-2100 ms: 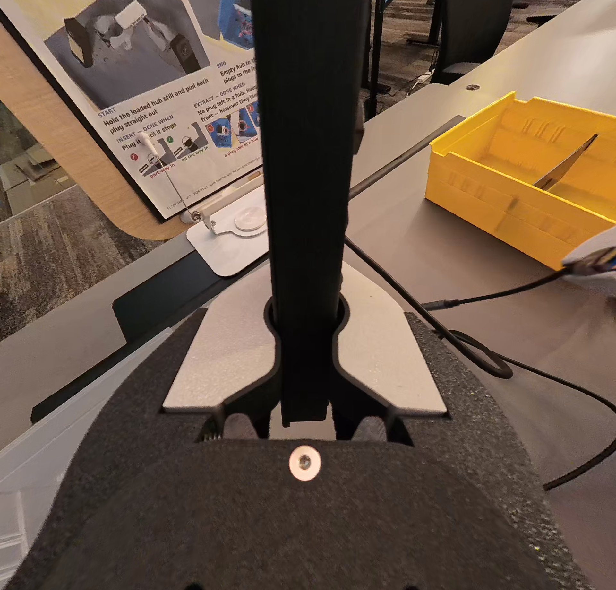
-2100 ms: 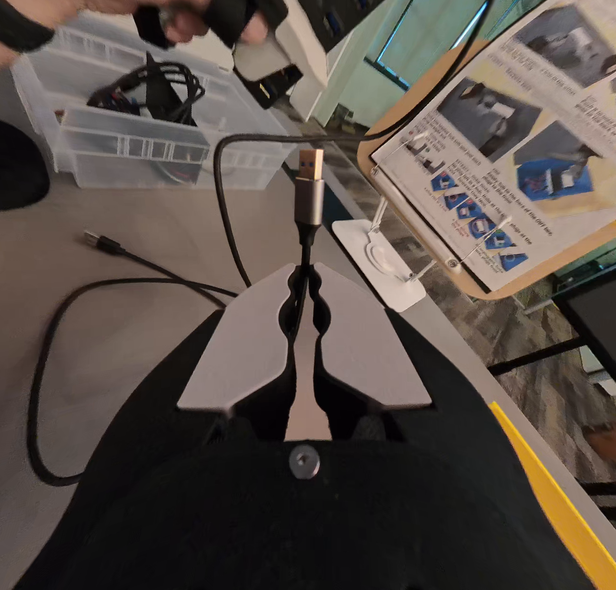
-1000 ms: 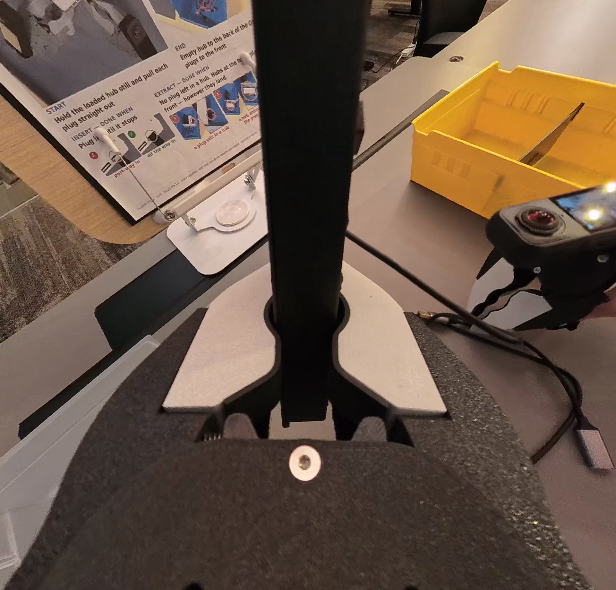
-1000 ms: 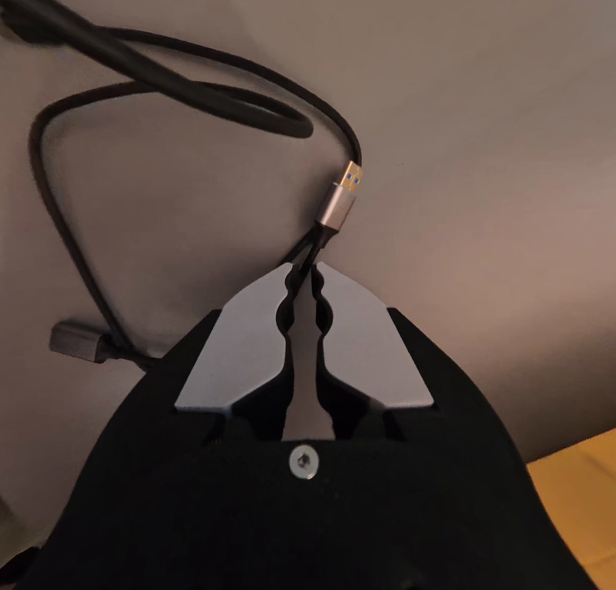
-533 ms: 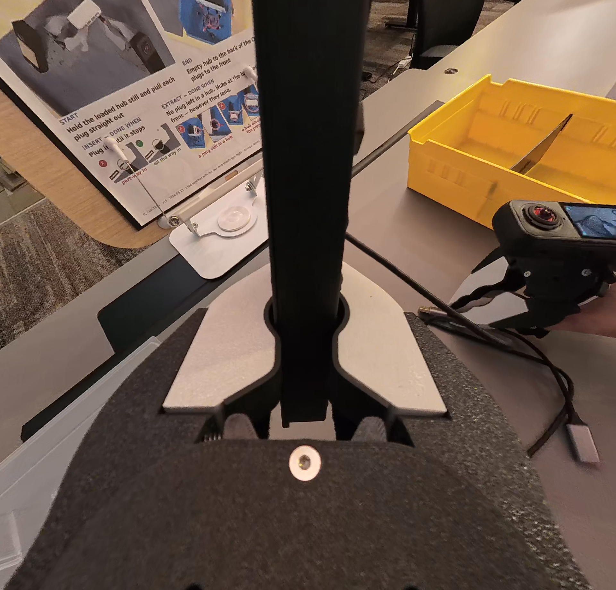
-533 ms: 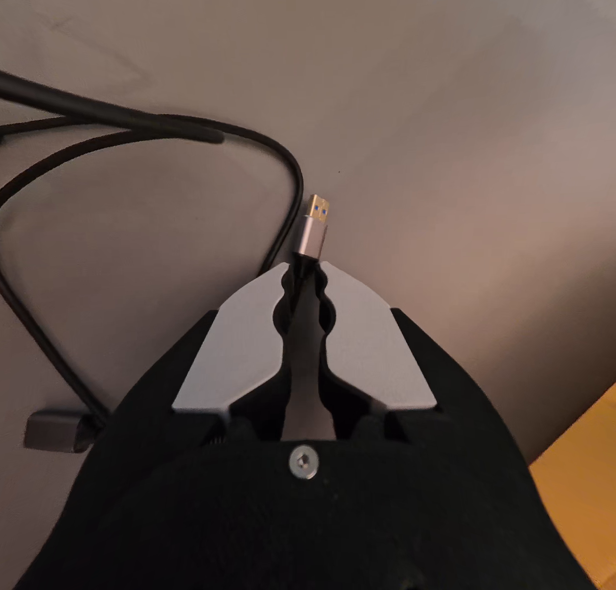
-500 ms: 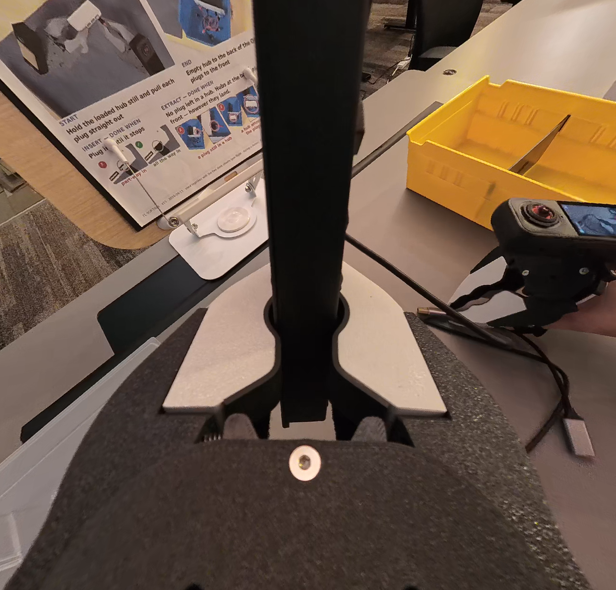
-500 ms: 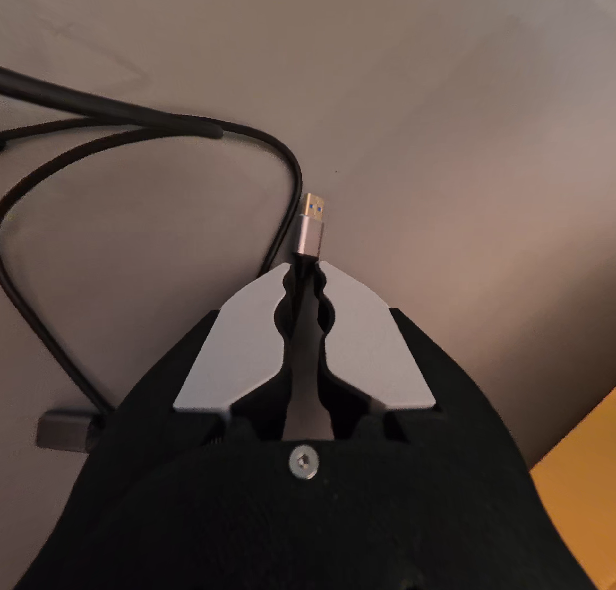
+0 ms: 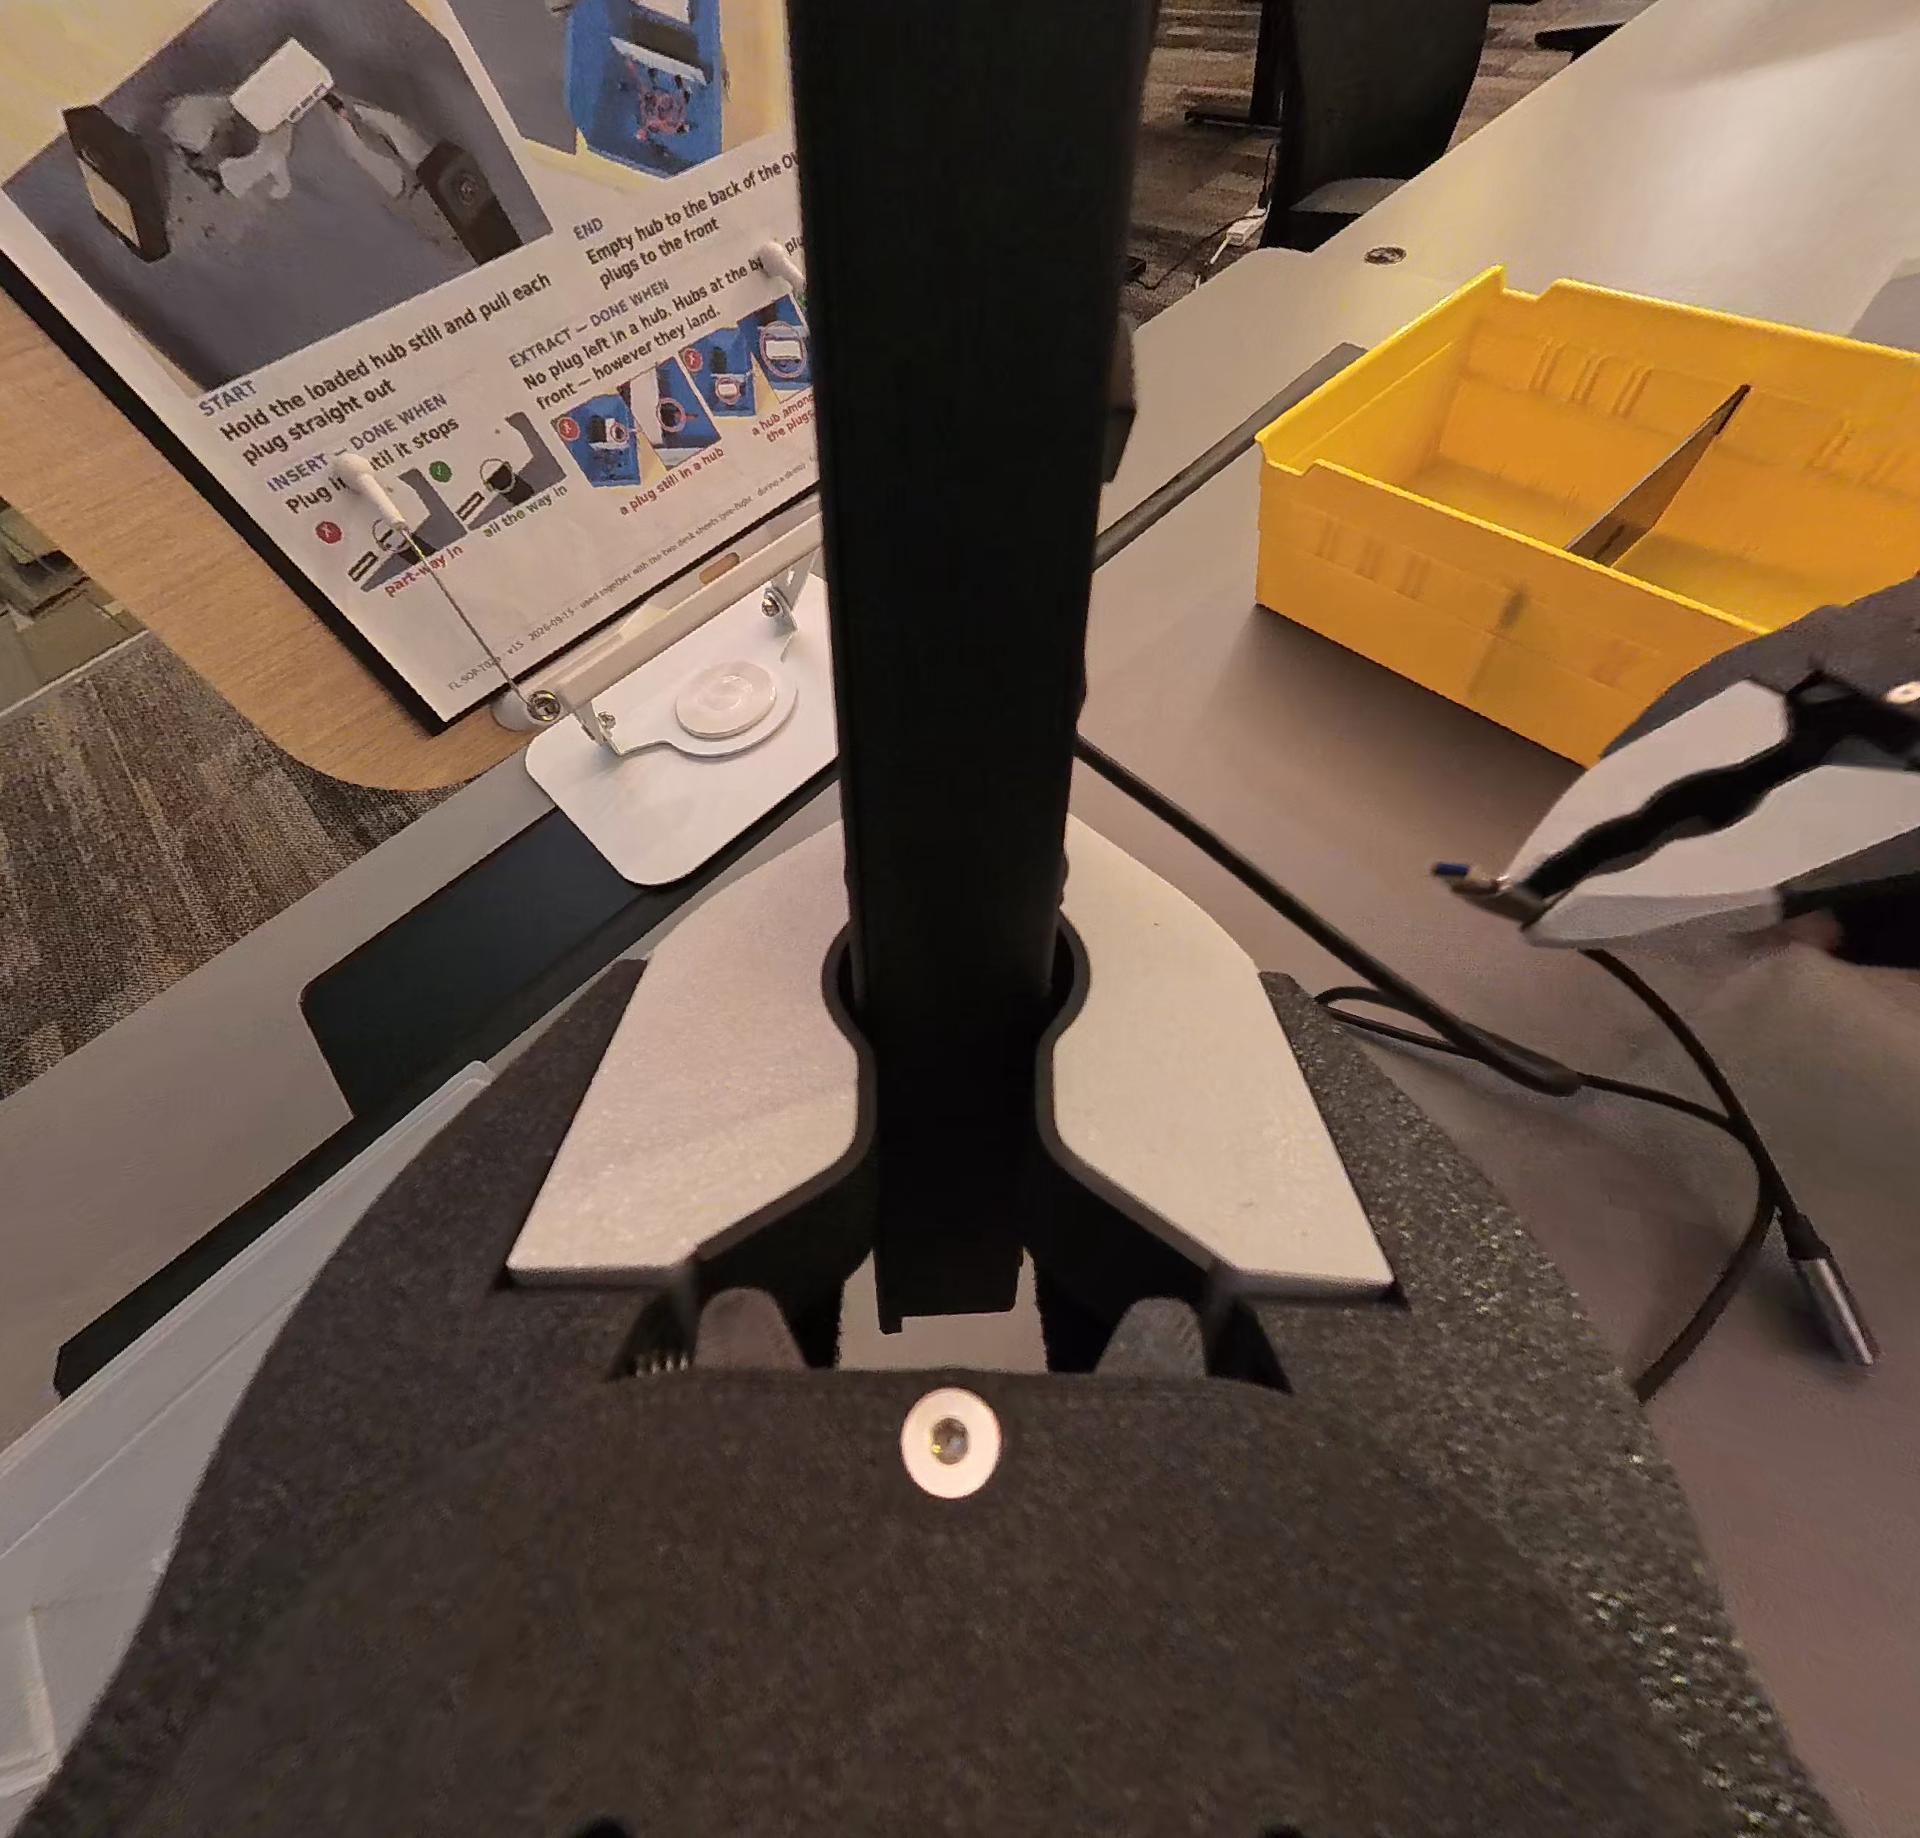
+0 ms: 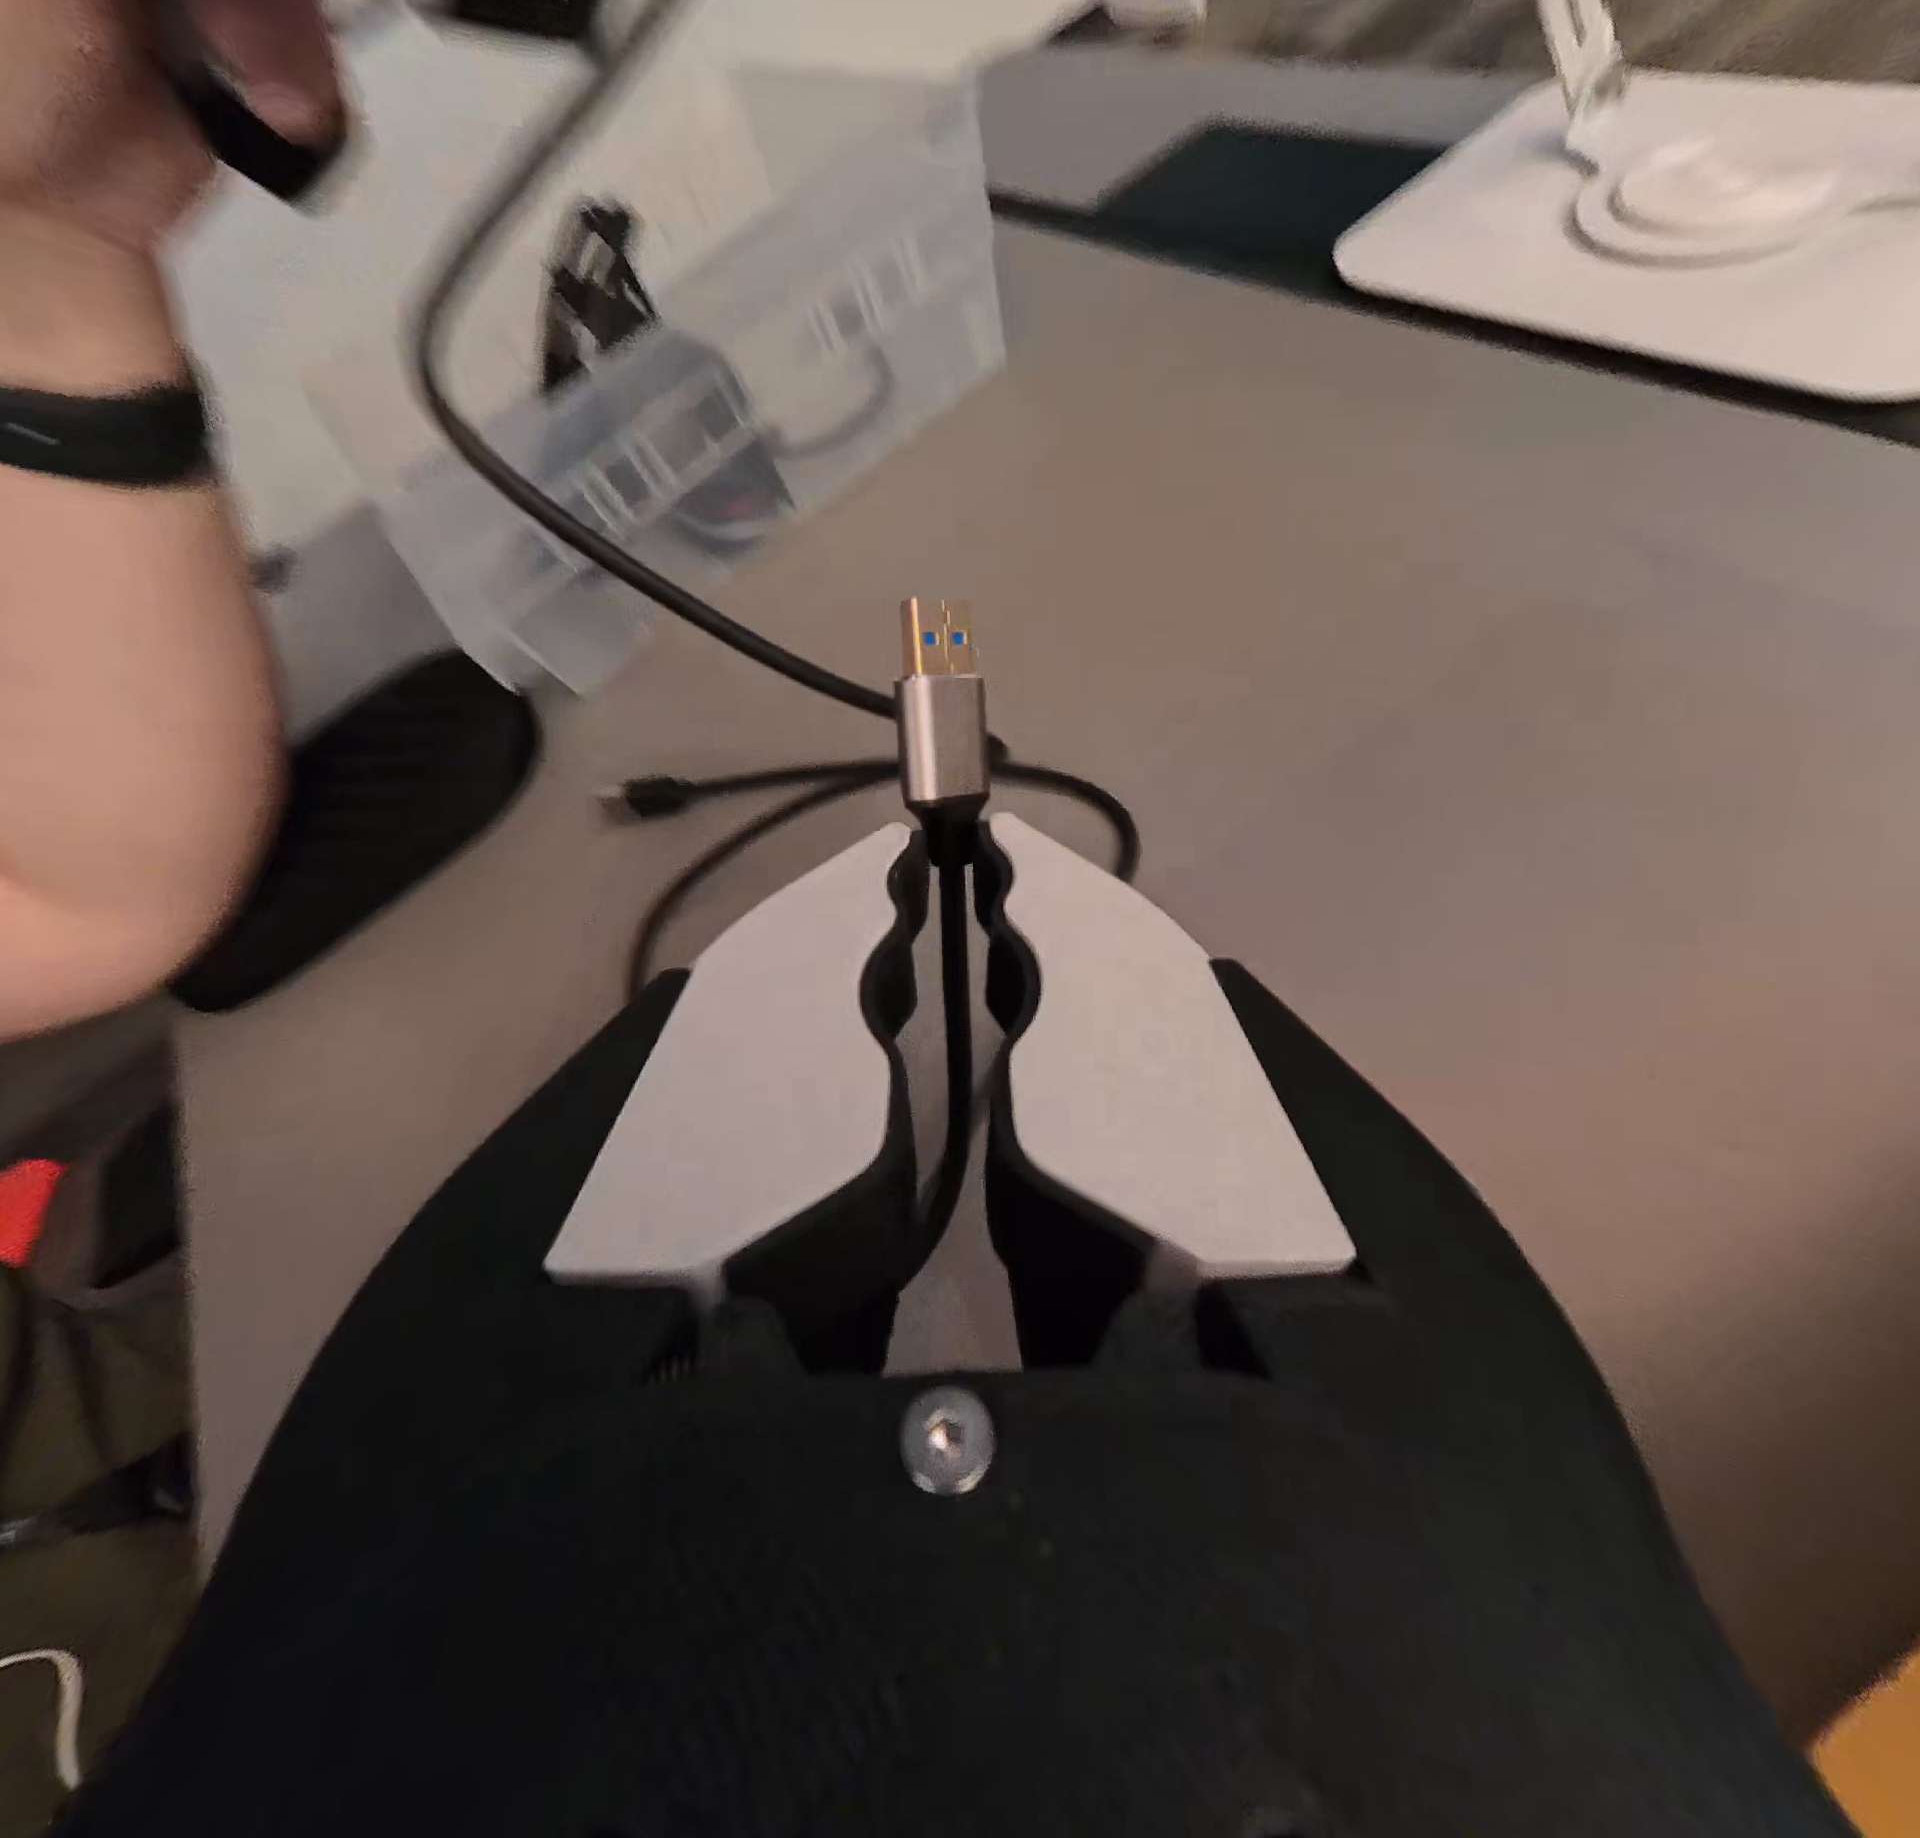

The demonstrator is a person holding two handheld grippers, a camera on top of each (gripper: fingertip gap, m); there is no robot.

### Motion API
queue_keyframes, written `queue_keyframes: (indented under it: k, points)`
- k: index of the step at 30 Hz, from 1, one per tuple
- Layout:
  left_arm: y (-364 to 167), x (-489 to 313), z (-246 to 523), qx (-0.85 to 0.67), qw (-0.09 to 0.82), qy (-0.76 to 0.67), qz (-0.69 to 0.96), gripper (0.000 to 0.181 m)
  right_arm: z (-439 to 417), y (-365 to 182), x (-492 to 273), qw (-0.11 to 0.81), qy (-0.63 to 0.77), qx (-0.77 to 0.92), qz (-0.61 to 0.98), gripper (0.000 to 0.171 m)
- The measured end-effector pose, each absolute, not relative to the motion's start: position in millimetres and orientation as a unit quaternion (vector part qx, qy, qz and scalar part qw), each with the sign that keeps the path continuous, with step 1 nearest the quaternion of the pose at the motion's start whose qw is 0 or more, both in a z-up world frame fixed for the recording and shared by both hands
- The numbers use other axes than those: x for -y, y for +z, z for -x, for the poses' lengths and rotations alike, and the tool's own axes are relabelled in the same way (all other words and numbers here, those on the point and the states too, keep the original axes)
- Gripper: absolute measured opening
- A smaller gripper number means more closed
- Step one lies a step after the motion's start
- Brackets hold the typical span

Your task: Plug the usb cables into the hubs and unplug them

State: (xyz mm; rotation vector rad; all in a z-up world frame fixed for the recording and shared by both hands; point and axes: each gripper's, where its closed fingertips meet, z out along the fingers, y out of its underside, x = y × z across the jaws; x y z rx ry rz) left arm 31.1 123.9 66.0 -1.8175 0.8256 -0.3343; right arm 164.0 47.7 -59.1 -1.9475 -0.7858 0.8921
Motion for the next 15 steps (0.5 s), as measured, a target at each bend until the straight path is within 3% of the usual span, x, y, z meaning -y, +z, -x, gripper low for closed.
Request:
queue_keyframes:
  k: [1, 5, 10, 15]
  points:
    - [65.7, -124.3, -31.9, -0.347, 0.531, -0.14, 0.76, 0.026, -163.5, -46.9, -43.1, 0.427, 0.385, 0.31, 0.757, 0.009]
    - [60.8, -125.1, -37.5, -0.355, 0.526, -0.14, 0.76, 0.026, -173.6, -27.8, -44.1, 0.453, 0.397, 0.298, 0.74, 0.009]
    - [53.6, -124.5, -45.6, -0.367, 0.516, -0.132, 0.763, 0.026, -165.3, -103.7, -41.0, 0.273, 0.338, 0.337, 0.835, 0.009]
    - [49.9, -122.9, -50.5, -0.377, 0.511, -0.125, 0.762, 0.026, -169.5, -145.3, -46.8, 0.244, 0.206, 0.388, 0.864, 0.01]
